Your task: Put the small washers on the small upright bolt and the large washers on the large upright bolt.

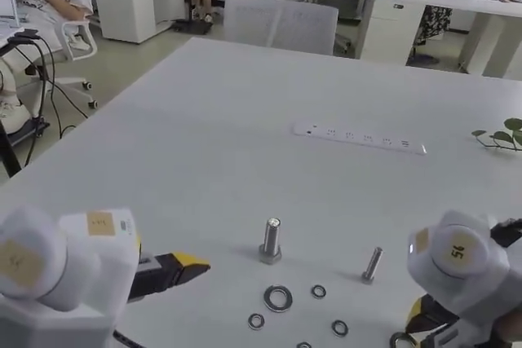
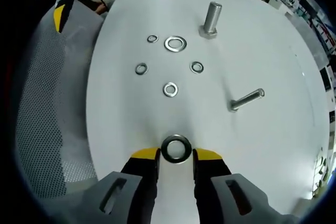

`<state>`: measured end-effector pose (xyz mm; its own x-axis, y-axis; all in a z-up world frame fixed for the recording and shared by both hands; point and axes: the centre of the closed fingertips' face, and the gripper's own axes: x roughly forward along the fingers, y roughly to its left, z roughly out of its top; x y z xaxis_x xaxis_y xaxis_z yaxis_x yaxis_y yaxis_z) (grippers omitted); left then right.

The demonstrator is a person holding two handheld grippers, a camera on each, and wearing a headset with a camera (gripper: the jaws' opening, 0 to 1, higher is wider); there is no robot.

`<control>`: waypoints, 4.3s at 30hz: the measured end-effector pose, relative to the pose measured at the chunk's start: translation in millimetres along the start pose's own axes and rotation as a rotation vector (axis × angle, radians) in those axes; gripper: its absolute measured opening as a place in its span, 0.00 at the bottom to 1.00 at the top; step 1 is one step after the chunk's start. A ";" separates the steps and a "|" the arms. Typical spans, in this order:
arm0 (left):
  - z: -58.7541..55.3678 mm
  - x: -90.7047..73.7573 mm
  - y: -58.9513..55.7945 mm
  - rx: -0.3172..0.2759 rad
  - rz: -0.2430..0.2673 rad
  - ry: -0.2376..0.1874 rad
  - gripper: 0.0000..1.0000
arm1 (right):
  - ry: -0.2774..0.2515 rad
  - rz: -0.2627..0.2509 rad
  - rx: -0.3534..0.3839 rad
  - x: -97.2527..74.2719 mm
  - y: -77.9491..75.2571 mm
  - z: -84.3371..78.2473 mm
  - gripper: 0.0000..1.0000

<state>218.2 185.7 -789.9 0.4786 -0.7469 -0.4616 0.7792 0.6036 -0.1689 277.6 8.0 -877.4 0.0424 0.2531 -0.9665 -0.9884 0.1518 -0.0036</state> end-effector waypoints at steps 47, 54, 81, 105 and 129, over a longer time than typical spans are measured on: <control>19.9 -7.2 13.6 0.032 0.060 -0.045 0.92 | 0.098 0.011 -0.032 -9.4 -1.6 4.4 0.23; 23.0 -6.8 13.8 0.033 0.061 -0.050 0.92 | 0.085 0.016 -0.038 -19.5 2.2 12.2 0.23; 38.9 -10.7 28.5 0.049 0.109 -0.093 0.91 | 0.001 -0.009 -0.121 -69.1 4.0 65.4 0.23; 49.6 -12.3 46.9 0.054 0.116 -0.121 0.91 | -0.053 -0.065 -0.234 -87.1 -29.8 144.8 0.23; 43.2 -14.0 57.1 0.033 0.124 -0.129 0.91 | -0.023 -0.030 -0.321 -53.4 -47.8 188.8 0.23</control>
<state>273.4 218.6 -755.5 0.6184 -0.6979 -0.3614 0.7226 0.6857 -0.0877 350.1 167.6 -777.2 0.0723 0.2753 -0.9586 -0.9821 -0.1481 -0.1166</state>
